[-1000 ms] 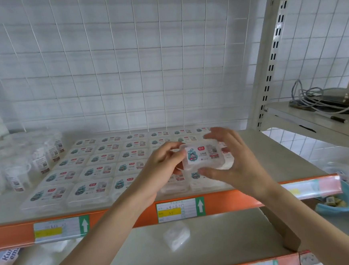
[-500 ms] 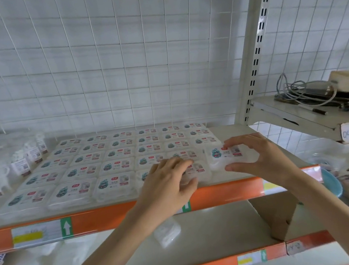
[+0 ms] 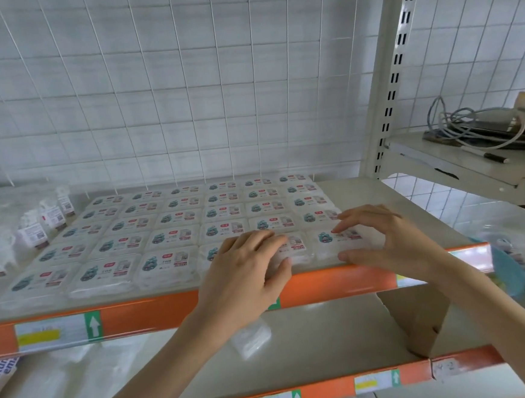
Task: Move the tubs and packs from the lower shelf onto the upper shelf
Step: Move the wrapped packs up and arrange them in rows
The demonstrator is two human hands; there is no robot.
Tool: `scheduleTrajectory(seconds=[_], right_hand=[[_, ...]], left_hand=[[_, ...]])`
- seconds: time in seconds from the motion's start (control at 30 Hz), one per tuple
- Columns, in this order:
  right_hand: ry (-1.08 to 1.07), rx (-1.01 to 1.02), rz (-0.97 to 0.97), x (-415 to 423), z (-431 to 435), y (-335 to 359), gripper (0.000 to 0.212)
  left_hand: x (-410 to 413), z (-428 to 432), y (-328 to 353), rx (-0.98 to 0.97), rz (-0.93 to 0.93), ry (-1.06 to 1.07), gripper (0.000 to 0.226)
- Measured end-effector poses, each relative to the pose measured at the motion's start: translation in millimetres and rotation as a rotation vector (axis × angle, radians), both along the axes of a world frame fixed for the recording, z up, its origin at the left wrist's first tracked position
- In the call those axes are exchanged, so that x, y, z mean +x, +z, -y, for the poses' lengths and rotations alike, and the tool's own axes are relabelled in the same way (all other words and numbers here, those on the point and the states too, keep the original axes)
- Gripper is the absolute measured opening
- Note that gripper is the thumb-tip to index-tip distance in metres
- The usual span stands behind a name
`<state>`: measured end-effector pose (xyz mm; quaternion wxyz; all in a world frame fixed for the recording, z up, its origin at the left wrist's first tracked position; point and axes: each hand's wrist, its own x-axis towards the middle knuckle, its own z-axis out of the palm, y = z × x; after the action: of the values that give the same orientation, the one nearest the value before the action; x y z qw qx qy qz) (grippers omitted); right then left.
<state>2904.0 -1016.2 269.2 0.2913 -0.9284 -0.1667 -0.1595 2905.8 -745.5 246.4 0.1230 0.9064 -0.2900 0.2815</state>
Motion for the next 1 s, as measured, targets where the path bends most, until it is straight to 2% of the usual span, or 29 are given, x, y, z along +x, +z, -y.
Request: scheduleTrajectory(seconds=[0.23,0.4,0.53,0.63,0.8,1.0], right_hand=[[0.014,-0.042,-0.019,2,0,-5,0.037],[0.013,-0.098,0.111,-1,-3,-9,0.036],[0.046,-0.198,0.18,0,-2,-13,0.056],[0.043,-0.226,0.232,-2,-3,-16,0.062],[0.035,-0.248,0.295,-16,-16,-18,0.059],[0.037,-0.288,0.324,-47,-38,-19,0.058]], left_hand=[[-3,1,0,0.006,0.042,0.036,0.039],[-2,2,0,0.03,-0.039,0.032,0.043],[-1,0,2,0.031,-0.125,0.005,0.05],[-3,-1,5,0.068,-0.126,0.003,0.055],[-18,-3,10,0.061,-0.124,0.014,0.066],[-57,-19,11,0.057,-0.061,0.001,0.062]])
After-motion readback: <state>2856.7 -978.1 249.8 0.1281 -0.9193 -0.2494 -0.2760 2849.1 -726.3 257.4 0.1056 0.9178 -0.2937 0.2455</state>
